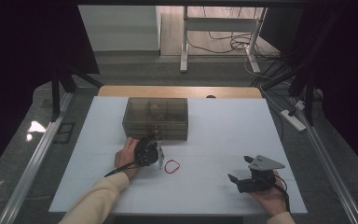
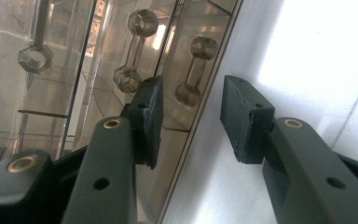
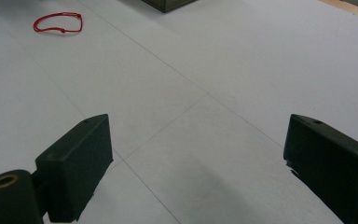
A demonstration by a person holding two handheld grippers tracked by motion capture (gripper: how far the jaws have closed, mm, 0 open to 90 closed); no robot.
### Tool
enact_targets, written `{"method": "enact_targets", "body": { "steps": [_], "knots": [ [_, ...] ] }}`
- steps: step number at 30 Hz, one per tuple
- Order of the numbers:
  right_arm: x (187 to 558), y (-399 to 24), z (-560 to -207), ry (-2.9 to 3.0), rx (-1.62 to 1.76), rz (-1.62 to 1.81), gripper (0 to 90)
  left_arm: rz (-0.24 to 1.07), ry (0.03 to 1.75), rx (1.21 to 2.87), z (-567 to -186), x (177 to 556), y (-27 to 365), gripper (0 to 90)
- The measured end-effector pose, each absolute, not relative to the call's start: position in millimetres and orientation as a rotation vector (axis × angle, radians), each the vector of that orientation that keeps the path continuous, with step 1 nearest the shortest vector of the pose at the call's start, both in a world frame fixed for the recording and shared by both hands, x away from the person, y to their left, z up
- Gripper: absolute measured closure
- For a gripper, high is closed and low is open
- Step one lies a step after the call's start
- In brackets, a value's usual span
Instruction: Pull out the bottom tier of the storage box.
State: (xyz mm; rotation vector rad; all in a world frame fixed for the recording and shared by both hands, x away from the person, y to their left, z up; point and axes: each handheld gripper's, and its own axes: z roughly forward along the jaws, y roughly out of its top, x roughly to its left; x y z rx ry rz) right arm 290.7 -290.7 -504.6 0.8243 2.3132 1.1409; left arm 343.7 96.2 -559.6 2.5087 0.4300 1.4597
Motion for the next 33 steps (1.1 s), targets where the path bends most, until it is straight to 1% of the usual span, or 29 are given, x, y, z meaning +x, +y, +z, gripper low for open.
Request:
{"method": "enact_targets", "body": {
  "steps": [8, 33],
  "knots": [
    [290.7, -290.7, -504.8, 2.311, 0.825, 1.143, 7.5, 1.474, 0.424, 2.508, -560.5, 345.0, 95.3, 59.8],
    [291.1, -291.4, -504.6, 2.313, 0.826, 1.138, 7.5, 1.528, 0.391, 2.479, -562.3, 345.1, 91.2, 69.3]
  ]
}}
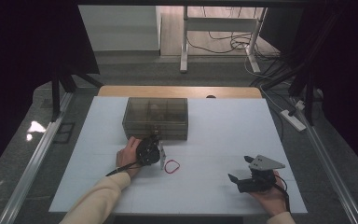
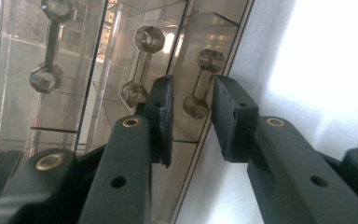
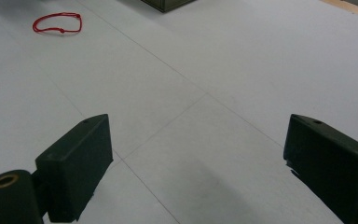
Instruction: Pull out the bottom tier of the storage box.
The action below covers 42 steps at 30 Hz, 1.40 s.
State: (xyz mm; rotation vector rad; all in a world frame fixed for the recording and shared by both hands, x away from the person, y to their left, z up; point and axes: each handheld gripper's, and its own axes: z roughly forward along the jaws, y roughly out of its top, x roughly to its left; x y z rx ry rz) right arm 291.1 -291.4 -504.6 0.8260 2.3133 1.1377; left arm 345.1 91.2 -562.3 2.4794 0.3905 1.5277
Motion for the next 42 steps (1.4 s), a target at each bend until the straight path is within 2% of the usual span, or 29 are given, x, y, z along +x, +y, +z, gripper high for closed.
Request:
{"method": "enact_targets", "body": {
  "steps": [7, 42],
  "knots": [
    [290.9, -291.9, -504.4, 2.31, 0.826, 1.141, 7.5, 1.531, 0.383, 2.494, -564.2, 346.2, 92.1, 74.9],
    [290.0, -293.4, -503.7, 2.306, 0.831, 1.138, 7.5, 1.596, 0.352, 2.483, -565.8, 343.7, 92.2, 76.9]
  ]
}}
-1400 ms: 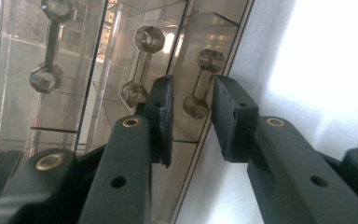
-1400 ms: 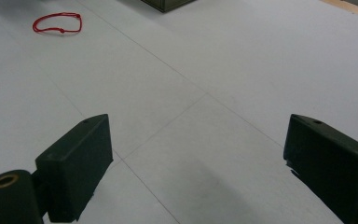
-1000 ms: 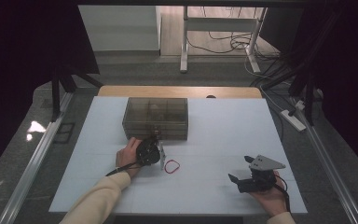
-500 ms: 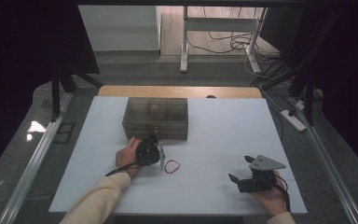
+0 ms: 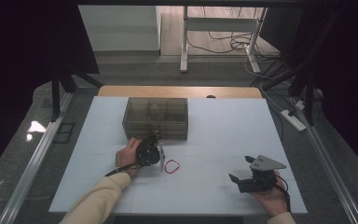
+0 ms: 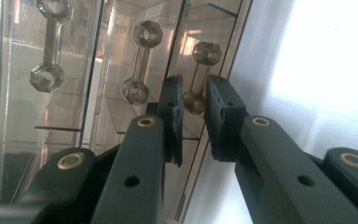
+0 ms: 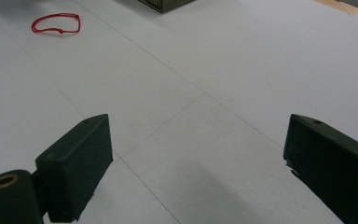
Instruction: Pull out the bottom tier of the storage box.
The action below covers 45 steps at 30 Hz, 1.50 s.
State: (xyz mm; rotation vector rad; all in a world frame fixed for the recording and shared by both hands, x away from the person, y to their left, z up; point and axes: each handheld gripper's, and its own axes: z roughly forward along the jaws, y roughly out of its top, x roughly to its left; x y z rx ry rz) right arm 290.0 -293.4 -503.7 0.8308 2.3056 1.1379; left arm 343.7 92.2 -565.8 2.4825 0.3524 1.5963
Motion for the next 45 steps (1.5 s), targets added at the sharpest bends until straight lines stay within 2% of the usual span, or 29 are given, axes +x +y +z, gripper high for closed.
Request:
{"method": "enact_targets", "body": {
  "steps": [32, 34, 36, 45],
  "knots": [
    [289.1, -294.2, -503.8, 2.302, 0.836, 1.139, 7.5, 1.583, 0.349, 2.466, -565.9, 340.0, 94.5, 77.9],
    [288.9, -294.2, -503.6, 2.301, 0.834, 1.141, 7.5, 1.583, 0.338, 2.464, -565.0, 338.6, 94.6, 78.6],
    [288.9, -294.2, -503.5, 2.3, 0.833, 1.143, 7.5, 1.605, 0.337, 2.439, -564.1, 336.0, 94.0, 84.3],
    [289.1, -293.8, -503.6, 2.301, 0.833, 1.142, 7.5, 1.586, 0.361, 2.426, -561.4, 339.1, 99.3, 79.8]
  ]
}}
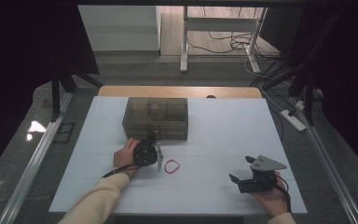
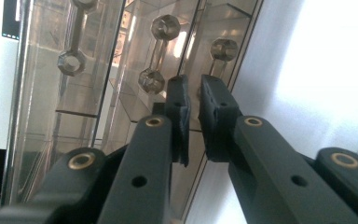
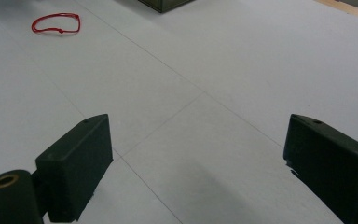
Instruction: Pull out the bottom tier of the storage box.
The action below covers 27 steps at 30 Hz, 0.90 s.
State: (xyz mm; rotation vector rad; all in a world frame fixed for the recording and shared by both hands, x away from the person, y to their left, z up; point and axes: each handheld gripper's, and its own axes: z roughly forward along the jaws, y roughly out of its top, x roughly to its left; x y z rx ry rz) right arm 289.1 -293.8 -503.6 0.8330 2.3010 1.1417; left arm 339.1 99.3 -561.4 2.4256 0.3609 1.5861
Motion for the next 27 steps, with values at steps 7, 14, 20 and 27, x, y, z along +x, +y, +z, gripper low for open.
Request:
{"method": "enact_targets", "body": {
  "steps": [7, 14, 20, 27],
  "knots": [
    [289, -294, -503, 2.298, 0.833, 1.141, 7.5, 1.568, 0.322, 2.443, -564, 340, 97, 72.4],
    [290, -293, -504, 2.304, 0.833, 1.138, 7.5, 1.569, 0.307, 2.461, -567, 343, 94, 67.2],
    [290, -293, -504, 2.304, 0.834, 1.136, 7.5, 1.627, 0.27, 2.47, -571, 344, 90, 73.9],
    [289, -293, -504, 2.303, 0.833, 1.14, 7.5, 1.658, 0.255, 2.461, -571, 343, 90, 78.7]
  ]
}}
